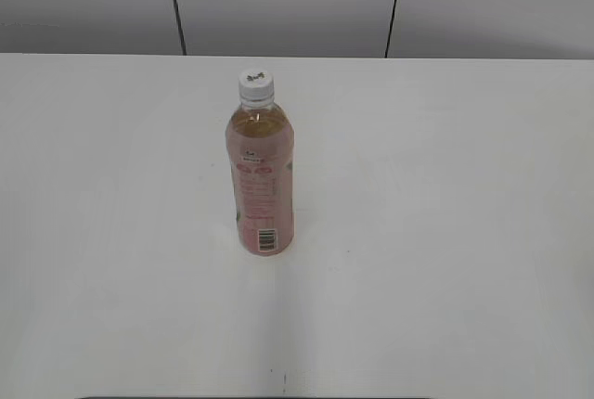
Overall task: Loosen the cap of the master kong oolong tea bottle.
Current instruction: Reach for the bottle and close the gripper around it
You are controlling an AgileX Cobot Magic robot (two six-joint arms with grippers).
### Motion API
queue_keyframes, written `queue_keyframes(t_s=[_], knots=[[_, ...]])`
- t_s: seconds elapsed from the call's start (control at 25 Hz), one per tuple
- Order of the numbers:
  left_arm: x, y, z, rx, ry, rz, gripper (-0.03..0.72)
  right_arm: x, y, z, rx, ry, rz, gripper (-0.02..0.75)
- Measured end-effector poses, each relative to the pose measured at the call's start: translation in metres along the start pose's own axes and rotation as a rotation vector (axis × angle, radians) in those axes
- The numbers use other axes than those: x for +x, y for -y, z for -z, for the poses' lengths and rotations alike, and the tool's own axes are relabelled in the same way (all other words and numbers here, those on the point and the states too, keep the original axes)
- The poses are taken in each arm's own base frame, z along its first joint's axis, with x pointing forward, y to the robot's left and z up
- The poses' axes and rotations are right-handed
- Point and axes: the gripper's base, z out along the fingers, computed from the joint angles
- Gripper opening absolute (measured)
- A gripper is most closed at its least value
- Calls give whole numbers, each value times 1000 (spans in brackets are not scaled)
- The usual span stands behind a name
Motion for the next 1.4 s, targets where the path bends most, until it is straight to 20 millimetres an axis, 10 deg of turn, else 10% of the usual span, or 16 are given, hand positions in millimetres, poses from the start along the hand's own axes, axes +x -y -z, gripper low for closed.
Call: queue_keyframes(t_s=[1.4], knots=[[-9,0,-17,-1,-92,-1,244,0,0,0,0,0,0,420]])
